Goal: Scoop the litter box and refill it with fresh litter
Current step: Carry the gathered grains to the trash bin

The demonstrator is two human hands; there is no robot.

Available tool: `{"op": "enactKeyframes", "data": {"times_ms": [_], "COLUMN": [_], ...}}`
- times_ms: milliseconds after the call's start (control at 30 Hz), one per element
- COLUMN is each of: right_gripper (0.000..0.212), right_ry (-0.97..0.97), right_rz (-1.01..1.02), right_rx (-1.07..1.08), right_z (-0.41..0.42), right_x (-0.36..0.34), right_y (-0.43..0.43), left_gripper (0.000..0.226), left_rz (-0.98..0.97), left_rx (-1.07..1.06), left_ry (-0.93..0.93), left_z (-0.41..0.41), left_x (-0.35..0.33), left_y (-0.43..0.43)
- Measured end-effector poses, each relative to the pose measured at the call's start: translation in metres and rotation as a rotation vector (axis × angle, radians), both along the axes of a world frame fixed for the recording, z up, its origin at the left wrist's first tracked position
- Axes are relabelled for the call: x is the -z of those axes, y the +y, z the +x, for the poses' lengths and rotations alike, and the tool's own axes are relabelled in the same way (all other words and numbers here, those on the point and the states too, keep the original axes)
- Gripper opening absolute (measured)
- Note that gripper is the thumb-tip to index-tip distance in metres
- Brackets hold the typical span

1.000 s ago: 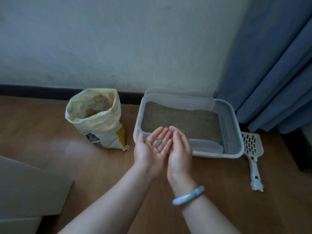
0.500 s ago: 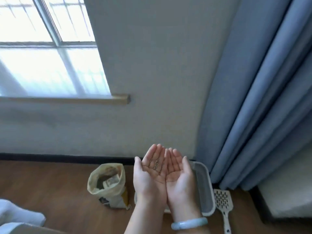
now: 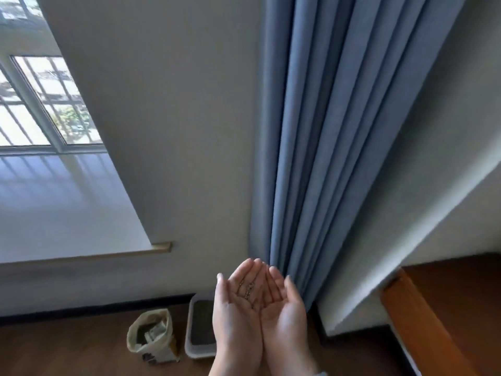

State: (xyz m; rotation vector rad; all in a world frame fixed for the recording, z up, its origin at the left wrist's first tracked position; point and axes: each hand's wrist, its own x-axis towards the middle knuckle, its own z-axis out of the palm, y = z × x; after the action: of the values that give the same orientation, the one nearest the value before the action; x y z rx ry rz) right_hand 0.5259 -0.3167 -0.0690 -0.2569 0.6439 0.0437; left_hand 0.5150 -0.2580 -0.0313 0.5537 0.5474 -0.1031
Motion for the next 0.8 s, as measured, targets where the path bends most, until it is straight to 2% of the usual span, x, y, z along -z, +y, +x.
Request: {"op": "enactKeyframes", "data": {"times_ms": [133, 367, 800], "right_gripper": [0.033, 0.031, 0.048], "right_ry": [-0.006, -0.021, -0.096], "right_rz": [-0.039, 0.005, -0.079], "right_rx": [0.093, 0.377, 1.057], "right_z": [-0.02, -0.066, -0.248], "right_x": [-0.038, -0.061, -0.088], "right_y": [-0.022, -0.037, -0.072], "left_gripper": [0.056, 0.052, 0.049], "left_rz": [-0.003, -0.093, -0.312], "left_rx": [0.081, 0.268, 0.858], "left_ry": [-0.017, -0.028, 0.143], "left_z": [-0.015, -0.039, -0.172], "left_x": [-0.033, -0.046, -0.058], "left_y": [-0.022, -0.037, -0.091]}}
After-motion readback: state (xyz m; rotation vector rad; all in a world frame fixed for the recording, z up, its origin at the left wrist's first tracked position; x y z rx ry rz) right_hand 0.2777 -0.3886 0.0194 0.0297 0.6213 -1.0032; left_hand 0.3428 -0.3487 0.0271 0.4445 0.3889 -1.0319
